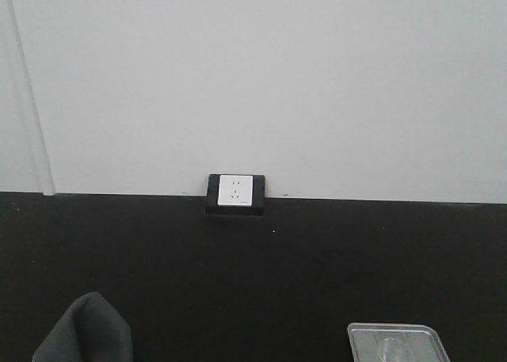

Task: Wipe beaker with gray cloth and return to tray

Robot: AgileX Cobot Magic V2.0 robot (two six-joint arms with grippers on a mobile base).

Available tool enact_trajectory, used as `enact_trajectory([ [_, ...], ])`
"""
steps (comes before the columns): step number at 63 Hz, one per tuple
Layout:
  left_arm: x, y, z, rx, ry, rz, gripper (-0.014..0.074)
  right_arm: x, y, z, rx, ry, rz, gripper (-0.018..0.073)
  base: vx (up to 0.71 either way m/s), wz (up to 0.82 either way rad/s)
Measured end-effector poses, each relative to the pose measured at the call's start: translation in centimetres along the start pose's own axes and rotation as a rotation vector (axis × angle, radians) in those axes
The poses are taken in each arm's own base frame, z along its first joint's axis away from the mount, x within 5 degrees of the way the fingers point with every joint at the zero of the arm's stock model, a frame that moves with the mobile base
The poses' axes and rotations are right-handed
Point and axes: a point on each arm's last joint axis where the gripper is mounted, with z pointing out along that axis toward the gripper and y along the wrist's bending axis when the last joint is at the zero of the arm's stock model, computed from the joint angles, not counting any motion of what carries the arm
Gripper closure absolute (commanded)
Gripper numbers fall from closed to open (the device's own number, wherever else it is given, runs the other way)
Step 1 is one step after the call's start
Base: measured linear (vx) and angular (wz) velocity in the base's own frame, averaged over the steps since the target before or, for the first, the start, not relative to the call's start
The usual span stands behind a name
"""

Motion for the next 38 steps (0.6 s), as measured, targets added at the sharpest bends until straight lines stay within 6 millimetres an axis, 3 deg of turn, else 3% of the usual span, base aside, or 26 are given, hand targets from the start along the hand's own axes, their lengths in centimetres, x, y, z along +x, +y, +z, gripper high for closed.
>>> enact_trajectory([
  [38,0.00,0.00,0.00,0.000,0.000,0.000,0.0603,0.00,0.00,0.00,0.000,0.000,0.000,0.0571,0.08,-0.02],
])
